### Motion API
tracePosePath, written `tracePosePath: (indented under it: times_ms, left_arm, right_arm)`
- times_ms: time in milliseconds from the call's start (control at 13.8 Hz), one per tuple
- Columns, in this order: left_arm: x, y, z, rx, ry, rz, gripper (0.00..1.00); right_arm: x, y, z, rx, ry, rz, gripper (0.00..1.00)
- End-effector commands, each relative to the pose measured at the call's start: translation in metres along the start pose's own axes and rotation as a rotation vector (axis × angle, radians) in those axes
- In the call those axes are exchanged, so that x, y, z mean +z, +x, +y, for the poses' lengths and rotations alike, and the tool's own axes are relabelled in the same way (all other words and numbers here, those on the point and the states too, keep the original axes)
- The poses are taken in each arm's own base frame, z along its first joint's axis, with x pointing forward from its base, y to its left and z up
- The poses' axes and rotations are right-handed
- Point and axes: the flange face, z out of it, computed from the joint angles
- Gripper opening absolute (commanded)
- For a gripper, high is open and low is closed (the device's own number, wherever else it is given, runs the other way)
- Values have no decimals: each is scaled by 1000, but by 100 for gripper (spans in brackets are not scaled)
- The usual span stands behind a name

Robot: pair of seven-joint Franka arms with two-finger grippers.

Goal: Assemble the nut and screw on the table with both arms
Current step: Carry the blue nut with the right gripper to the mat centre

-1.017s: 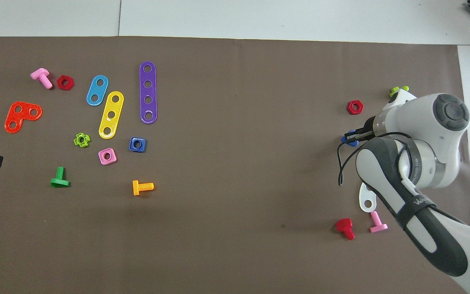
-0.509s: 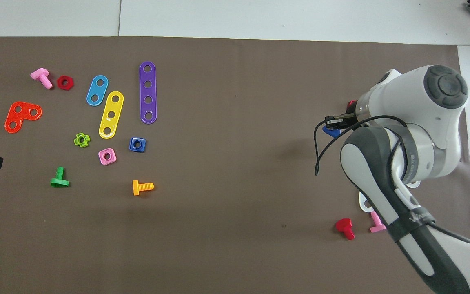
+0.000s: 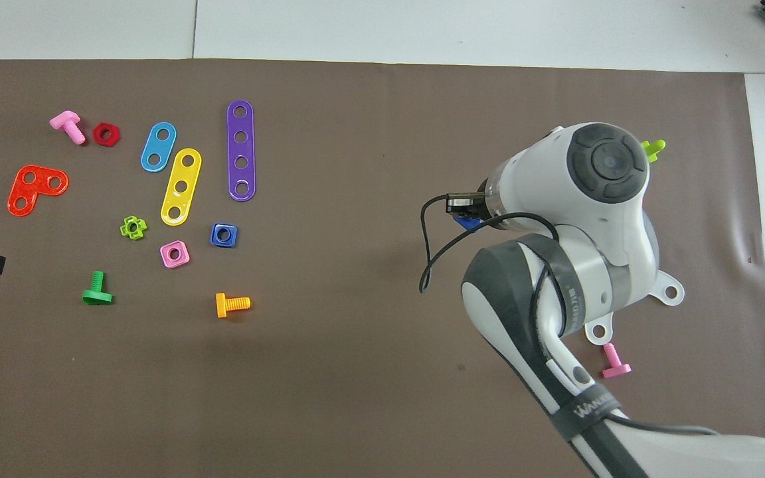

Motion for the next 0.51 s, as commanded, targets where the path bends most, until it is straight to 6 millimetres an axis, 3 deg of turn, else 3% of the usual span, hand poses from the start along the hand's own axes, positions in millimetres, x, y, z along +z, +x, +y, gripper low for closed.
tracePosePath:
  times_ms: [0,145,291,436]
  left_arm:
    - [-2,-4,-2,2,5,32,100]
    - [-2,-3,-3,2,6,40,100]
    - [-2,-2,0,5,7,41,100]
    - [-3,-2,0,7,8,45,100]
  right_arm:
    - [13,5,-41,44,-30,13,0]
    - [24,-1,-67,60,-37,8,0]
    - [27,-6,-76,76,-46,14,0]
    - [44,-22,-99,71,-63,-1,0]
